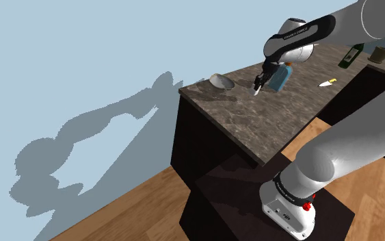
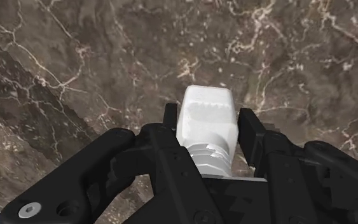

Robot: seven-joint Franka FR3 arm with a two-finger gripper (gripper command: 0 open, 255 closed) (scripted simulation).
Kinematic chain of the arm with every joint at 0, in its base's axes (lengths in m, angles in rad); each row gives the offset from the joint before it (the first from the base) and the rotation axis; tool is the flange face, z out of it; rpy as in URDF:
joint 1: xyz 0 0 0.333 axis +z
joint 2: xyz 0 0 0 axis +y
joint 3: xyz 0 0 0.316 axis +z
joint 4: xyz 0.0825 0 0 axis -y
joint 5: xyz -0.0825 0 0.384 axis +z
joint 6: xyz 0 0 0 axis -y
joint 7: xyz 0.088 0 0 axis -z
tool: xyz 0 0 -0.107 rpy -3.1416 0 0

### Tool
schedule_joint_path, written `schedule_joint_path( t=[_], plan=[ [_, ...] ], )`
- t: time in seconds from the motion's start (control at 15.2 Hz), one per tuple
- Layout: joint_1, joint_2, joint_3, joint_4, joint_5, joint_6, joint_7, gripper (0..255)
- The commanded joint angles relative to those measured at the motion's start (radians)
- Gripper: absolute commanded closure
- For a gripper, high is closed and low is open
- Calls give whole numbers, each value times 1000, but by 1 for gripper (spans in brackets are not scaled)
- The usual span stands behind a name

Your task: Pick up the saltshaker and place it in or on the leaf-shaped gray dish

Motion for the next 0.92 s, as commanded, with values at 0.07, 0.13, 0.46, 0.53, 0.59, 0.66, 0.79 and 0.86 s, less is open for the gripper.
schedule_joint_path(
  t=[0.07,0.13,0.46,0.53,0.59,0.66,0.79,0.86],
  plan=[
    [-1,-25,4,19,-9,-44,6,255],
    [-1,-33,6,26,-11,-58,7,255],
    [-2,-68,13,64,-21,-130,13,255],
    [-2,-75,15,72,-22,-144,14,255],
    [-2,-81,16,80,-23,-158,15,255],
    [-2,-86,18,89,-24,-172,15,255],
    [9,-62,27,115,-13,-176,28,255],
    [20,-37,36,142,-2,-180,40,255]
  ],
)
